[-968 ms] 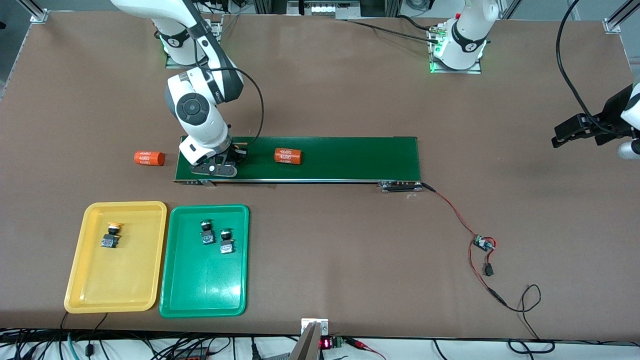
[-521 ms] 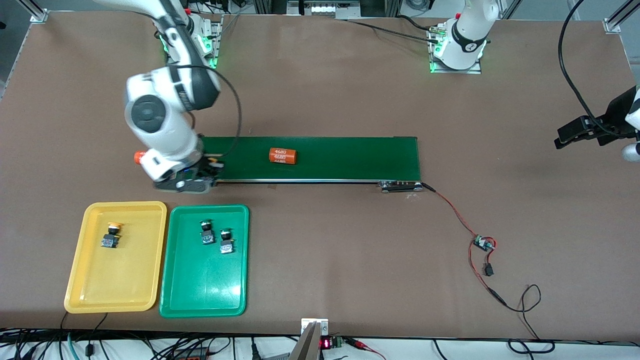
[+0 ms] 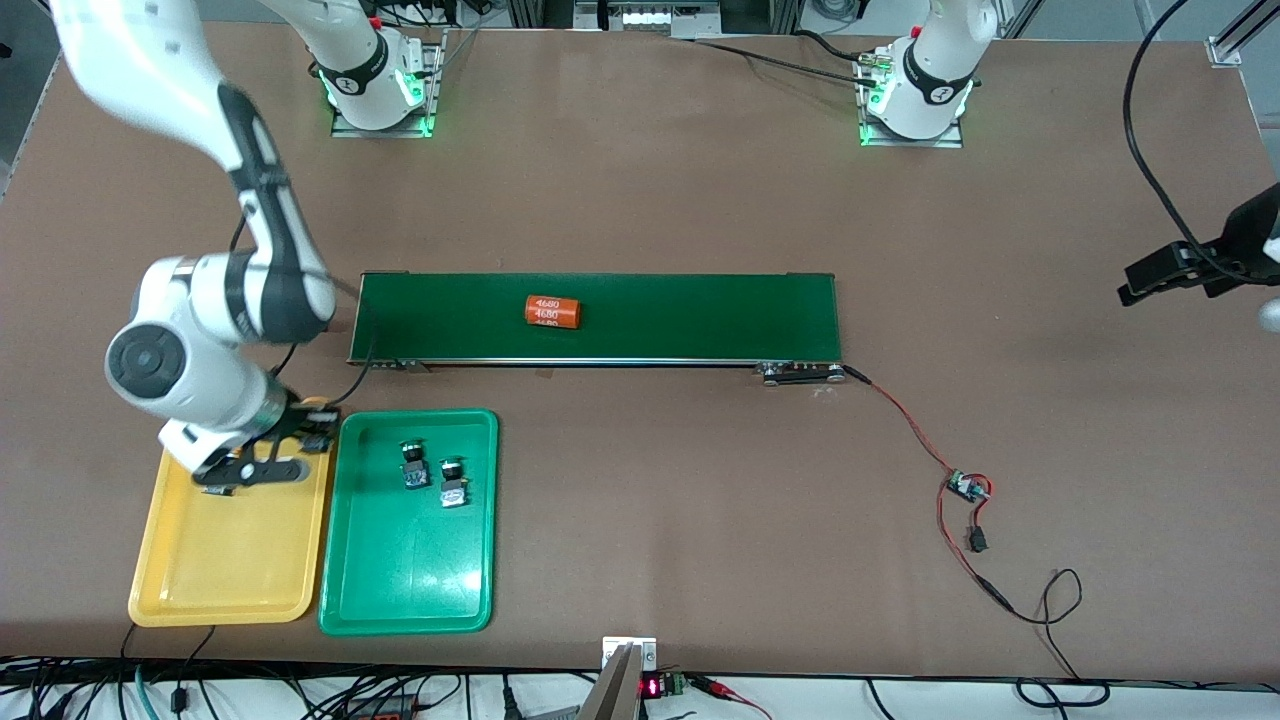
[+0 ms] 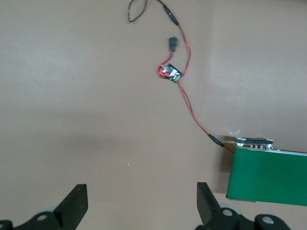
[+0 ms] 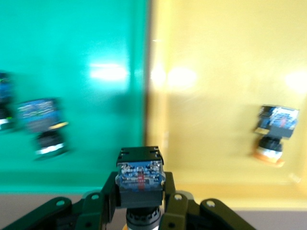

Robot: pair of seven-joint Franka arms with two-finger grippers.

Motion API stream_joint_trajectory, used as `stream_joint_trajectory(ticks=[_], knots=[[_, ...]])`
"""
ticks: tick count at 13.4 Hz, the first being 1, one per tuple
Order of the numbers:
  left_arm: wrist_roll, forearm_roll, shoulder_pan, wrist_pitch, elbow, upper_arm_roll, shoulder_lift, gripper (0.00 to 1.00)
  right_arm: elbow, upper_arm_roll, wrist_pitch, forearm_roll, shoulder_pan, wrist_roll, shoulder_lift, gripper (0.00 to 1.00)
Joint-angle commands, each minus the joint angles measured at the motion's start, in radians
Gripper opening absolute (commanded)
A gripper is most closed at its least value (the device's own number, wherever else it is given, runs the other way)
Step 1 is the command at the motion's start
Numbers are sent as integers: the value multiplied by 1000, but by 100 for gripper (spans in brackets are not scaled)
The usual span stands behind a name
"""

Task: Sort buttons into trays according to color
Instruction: 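Carry the button to the yellow tray and release it with the right gripper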

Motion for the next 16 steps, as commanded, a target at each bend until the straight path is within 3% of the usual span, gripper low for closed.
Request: stream_joint_trajectory(ticks=[1, 10, 12, 14, 16], knots=[[-3, -15, 27, -3, 6, 0, 1, 100, 57, 15, 19, 4, -76, -64, 55, 0], [0, -6, 71, -8, 7, 0, 0, 100, 56, 18, 141, 5, -136, -101, 134, 3], [6, -5, 73, -9, 7, 1, -3, 100, 56, 19, 142, 5, -135, -93, 137, 32], [5, -5, 74, -8, 7, 3, -3, 100, 56, 21, 142, 33, -133, -90, 132, 77], [6, -5, 100, -6, 12, 0, -3, 100, 56, 22, 139, 77, -125, -94, 126, 100]])
